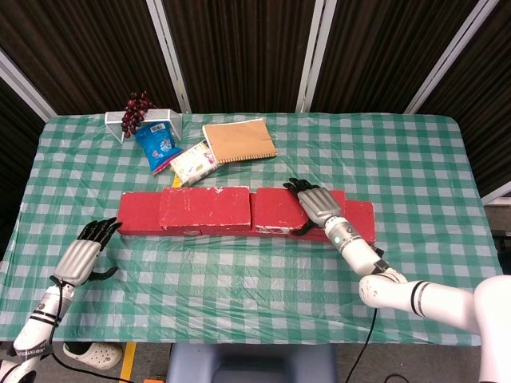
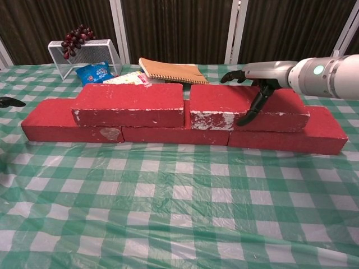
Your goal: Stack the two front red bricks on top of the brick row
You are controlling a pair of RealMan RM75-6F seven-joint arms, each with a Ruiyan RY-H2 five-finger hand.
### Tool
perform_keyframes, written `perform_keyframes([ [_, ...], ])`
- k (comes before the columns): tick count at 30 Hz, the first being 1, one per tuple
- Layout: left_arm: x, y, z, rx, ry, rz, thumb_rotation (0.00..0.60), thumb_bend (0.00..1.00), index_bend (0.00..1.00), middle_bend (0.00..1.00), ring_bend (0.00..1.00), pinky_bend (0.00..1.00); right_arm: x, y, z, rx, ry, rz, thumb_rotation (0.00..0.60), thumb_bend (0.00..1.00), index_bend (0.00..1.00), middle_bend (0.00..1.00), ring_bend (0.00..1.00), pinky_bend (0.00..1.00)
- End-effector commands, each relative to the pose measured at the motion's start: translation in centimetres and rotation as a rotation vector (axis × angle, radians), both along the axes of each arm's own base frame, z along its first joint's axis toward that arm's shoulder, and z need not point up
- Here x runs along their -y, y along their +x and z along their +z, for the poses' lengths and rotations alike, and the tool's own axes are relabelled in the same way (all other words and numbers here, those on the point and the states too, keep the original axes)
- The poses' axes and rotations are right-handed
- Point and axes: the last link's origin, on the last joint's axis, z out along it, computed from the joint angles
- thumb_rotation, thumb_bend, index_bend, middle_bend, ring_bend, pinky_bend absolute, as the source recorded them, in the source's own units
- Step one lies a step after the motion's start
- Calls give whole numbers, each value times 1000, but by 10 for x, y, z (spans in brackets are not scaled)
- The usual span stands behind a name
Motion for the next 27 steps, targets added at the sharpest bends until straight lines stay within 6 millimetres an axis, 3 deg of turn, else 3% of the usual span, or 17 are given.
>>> perform_keyframes([
  [1,0,0,0,0,1,0,600,257,0,0,0,38,0,0,0,-2,-2,-1,600,58,0,18,0,296],
  [17,1,1,1,2,5,-9,600,256,0,0,0,39,-6,3,10,39,3,-9,599,0,0,0,0,229],
  [23,3,3,2,1,10,-16,600,255,0,0,0,39,-19,-7,41,81,-61,20,583,0,0,0,0,181],
  [27,4,4,2,-3,14,-22,600,257,0,0,0,39,-34,-35,70,24,-129,55,561,0,0,0,0,131],
])
